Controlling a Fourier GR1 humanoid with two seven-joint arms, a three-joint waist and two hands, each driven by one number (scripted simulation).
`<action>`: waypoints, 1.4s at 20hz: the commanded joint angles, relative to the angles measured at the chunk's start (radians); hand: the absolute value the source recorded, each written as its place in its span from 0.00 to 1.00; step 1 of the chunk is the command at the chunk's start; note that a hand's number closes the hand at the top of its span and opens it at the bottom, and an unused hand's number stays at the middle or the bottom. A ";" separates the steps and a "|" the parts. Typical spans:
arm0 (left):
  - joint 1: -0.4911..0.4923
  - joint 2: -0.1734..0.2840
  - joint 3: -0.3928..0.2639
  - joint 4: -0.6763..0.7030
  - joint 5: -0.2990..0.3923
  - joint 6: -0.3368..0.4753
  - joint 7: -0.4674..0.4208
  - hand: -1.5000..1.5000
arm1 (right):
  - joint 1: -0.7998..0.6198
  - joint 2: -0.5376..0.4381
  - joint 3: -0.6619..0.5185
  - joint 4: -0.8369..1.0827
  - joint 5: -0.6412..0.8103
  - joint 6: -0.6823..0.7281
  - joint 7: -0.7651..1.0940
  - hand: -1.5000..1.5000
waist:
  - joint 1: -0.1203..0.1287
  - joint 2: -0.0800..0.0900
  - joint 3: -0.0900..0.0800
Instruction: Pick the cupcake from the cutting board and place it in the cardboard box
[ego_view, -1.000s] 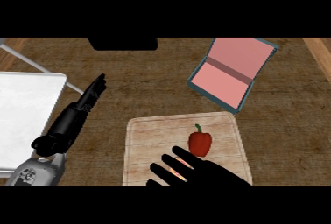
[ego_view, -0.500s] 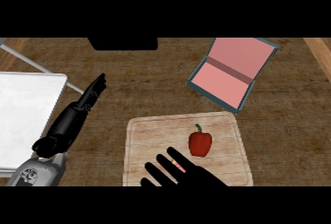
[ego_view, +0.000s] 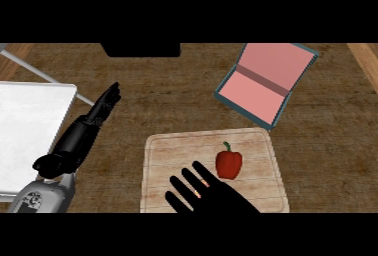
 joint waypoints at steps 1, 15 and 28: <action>-0.018 0.043 0.017 0.045 -0.065 -0.012 -0.013 0.50 | -0.037 0.031 0.016 0.182 0.093 -0.103 -0.104 0.00 | 0.009 0.007 -0.002; -0.011 -0.012 0.053 0.029 -0.128 -0.031 0.010 0.50 | 0.068 0.063 0.016 0.258 0.232 -0.112 -0.190 0.00 | 0.001 0.004 -0.003; -0.071 -0.023 0.130 0.057 -0.131 -0.089 0.026 0.50 | 0.086 0.033 -0.012 0.385 0.323 -0.251 -0.449 1.00 | -0.002 0.005 -0.002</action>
